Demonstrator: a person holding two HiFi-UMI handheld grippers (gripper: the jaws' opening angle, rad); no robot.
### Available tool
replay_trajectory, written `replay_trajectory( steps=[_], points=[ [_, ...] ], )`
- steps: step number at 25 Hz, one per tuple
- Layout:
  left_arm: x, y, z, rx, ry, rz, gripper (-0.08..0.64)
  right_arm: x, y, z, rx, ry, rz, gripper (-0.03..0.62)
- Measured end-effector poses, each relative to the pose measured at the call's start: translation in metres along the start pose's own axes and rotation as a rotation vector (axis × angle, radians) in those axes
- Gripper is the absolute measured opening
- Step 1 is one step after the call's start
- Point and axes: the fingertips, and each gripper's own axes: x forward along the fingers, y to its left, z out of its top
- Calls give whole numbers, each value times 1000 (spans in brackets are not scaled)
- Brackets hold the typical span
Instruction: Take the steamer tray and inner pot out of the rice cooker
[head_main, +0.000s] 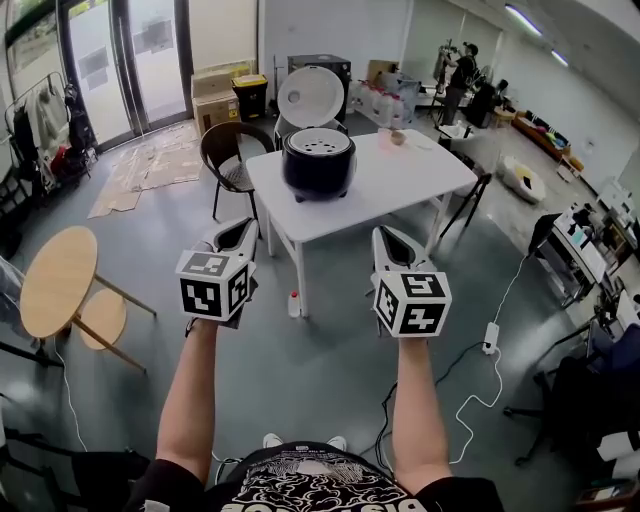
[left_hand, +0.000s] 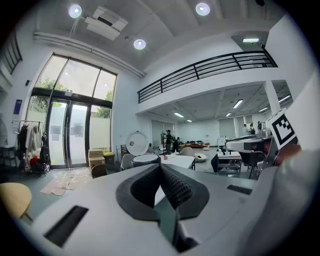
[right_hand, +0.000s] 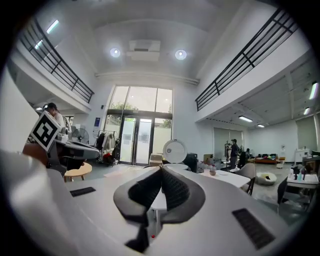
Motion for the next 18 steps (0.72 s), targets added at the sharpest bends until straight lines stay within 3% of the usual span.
replay_trajectory(
  steps=[6,18],
  points=[
    [-1,0,-5,-3,1,-3,19,-2,1,-5,-7,9,-5,32],
    [-5,-8,-10,-10,10,0,138,-10,2,-10,-16,28,15,102]
  ],
)
